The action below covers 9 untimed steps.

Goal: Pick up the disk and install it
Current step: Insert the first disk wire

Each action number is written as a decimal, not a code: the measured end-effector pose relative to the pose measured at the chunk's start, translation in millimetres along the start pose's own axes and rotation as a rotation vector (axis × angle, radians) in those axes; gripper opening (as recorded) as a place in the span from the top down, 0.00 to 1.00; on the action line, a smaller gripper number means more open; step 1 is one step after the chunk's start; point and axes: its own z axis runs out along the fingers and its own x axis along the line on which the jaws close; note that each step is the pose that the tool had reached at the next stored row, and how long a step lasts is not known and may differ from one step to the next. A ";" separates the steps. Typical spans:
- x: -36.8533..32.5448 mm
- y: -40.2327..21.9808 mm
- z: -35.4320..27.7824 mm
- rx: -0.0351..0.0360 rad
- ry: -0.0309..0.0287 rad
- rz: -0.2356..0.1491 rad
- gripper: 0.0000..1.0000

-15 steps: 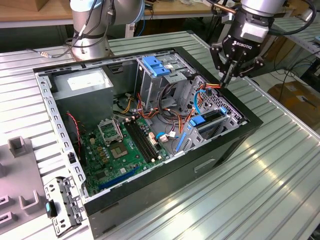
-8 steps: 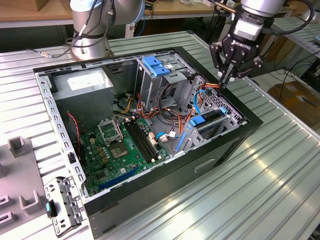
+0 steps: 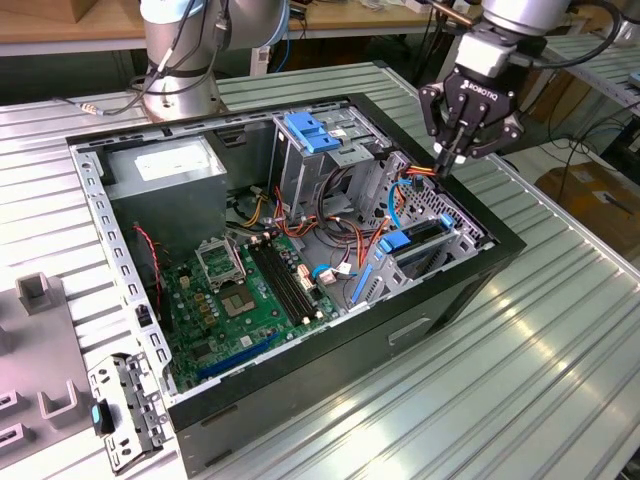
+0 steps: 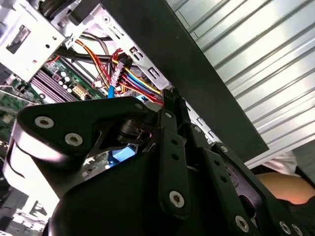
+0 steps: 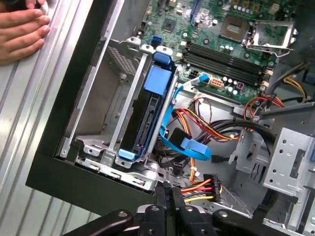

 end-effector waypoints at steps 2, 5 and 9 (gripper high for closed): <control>-0.1 -0.1 0.7 -0.0024 -0.0025 0.035 0.83; -0.1 -0.1 1.7 -0.0059 -0.0060 0.085 0.83; 0.1 -0.1 2.7 -0.0095 -0.0099 0.139 0.83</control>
